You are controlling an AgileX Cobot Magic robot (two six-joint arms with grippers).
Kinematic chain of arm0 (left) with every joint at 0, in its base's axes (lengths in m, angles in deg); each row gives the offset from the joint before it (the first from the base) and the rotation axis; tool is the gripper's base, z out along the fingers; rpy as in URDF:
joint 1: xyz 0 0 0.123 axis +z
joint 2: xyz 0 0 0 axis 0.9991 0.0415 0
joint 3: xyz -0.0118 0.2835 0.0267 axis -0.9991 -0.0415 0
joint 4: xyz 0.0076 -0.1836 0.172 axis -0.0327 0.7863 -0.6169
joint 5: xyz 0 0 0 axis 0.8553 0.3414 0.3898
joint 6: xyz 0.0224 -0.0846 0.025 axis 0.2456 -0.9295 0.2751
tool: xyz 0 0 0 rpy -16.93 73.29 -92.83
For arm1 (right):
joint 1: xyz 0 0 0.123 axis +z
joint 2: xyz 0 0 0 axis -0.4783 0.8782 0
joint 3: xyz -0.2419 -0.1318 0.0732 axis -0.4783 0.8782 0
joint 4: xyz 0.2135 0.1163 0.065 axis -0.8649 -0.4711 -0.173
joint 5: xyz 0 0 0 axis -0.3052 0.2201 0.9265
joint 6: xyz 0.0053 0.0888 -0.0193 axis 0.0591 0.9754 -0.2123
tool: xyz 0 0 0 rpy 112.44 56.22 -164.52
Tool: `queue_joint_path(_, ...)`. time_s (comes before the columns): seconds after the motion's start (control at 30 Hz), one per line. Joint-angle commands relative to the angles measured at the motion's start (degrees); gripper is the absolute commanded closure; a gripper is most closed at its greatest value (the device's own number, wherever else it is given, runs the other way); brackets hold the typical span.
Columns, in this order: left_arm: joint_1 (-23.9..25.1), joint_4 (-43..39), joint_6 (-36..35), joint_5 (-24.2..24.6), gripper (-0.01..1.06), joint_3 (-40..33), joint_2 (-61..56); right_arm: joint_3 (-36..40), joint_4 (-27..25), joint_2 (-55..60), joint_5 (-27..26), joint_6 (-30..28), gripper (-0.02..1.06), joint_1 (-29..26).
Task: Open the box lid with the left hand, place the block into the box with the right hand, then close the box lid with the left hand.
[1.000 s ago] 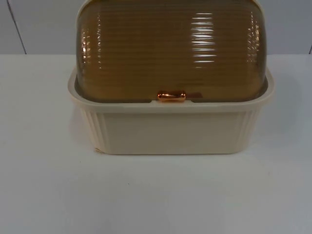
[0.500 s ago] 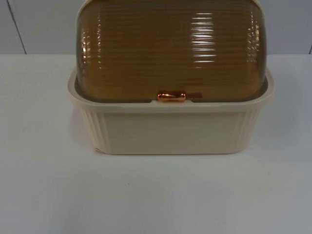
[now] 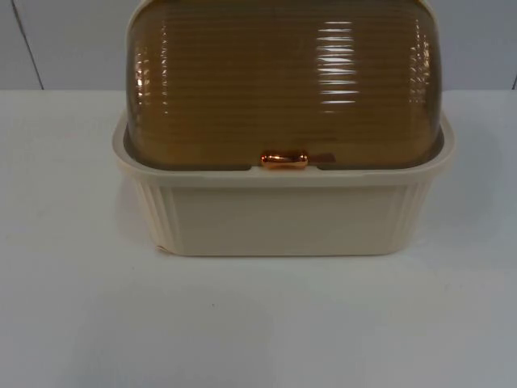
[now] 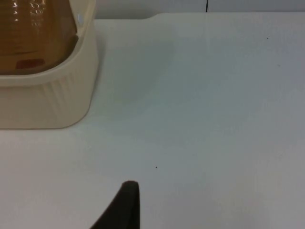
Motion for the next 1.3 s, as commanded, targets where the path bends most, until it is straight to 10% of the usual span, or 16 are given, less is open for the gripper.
queue_joint_path(0.0,-0.2,-0.4,-0.4,-0.6,0.00,-0.3,-0.1,0.1,-0.3,-0.1,-0.4,0.3,0.00,0.3)
queue_joint_path(1.27,2.6,-0.3,-0.6,-0.6,0.00,-0.3,-0.1,0.1,-0.6,-0.1,-0.5,0.4,0.00,-0.6)
